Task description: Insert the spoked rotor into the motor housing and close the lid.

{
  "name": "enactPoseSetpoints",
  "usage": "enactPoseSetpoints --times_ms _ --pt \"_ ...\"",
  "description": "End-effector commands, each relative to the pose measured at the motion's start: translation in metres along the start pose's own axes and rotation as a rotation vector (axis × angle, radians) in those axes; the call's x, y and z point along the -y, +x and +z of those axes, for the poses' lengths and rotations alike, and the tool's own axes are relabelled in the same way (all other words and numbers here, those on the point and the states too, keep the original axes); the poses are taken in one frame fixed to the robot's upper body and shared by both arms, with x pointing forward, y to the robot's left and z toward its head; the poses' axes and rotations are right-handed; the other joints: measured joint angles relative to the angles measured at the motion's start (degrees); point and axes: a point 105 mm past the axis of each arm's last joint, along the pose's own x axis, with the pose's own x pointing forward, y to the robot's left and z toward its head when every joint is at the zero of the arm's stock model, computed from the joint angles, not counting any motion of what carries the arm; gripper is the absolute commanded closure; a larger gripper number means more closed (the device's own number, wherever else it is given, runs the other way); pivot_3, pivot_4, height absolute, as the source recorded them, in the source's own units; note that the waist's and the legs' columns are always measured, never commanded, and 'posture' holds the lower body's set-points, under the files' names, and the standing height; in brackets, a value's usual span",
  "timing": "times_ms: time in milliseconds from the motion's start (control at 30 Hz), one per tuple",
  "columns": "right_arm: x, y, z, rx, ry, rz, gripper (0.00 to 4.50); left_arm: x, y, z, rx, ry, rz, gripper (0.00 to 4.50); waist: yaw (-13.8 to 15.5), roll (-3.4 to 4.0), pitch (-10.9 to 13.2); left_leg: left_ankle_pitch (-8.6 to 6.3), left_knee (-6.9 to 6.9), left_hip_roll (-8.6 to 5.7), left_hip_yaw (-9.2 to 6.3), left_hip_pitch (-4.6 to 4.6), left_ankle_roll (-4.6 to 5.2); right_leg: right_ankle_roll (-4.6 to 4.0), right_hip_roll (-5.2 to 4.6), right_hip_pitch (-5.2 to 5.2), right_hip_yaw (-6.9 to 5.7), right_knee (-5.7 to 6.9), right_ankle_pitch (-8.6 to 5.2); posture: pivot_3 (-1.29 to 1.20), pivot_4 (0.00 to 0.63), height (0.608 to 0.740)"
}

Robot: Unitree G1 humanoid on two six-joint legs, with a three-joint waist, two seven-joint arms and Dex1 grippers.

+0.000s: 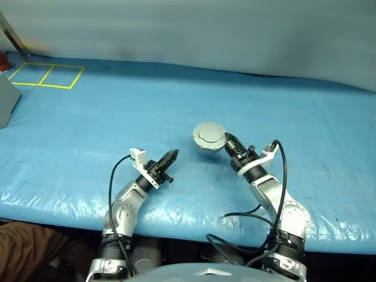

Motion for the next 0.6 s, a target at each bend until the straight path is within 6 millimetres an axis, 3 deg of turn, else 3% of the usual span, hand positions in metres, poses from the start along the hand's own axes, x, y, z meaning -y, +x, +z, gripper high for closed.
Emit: enactPoseSetpoints --times_ms 33,133,333,600 --pt "-0.032 0.005 -0.001 0.0 -0.013 0.129 3.14 0.014 0.003 0.014 0.065 -0.057 -0.074 4.5 -0.04 0.0 0.0 0.0 0.0 0.0 0.0 0.0 0.0 0.0 0.0 0.0 0.01 0.0 0.0 0.0 0.15 0.74" --pt "-0.03 0.006 -0.004 -0.011 -0.017 0.115 3.14 0.021 0.001 0.018 0.081 -0.118 -0.121 4.5 -0.1 0.0 0.0 0.0 0.0 -0.01 0.01 0.0 0.0 0.0 0.0 0.0 0.03 -0.01 0.0 0.0 0.15 0.74" --pt "-0.026 0.006 -0.01 -0.032 -0.012 0.098 3.14 0.029 -0.001 0.019 0.058 -0.202 -0.187 2.58 -0.15 0.0 0.0 0.0 0.01 -0.01 0.02 0.01 0.0 0.0 0.03 0.0 0.06 0.0 0.01 0.0 0.15 0.74" --pt "-0.031 0.007 -0.023 -0.085 -0.009 0.118 3.14 0.021 0.008 0.018 0.052 -0.309 -0.136 0.02 -0.16 0.0 0.0 0.0 0.03 -0.01 0.02 0.01 0.0 0.03 0.06 0.0 0.13 0.01 0.02 0.0 0.15 0.74"
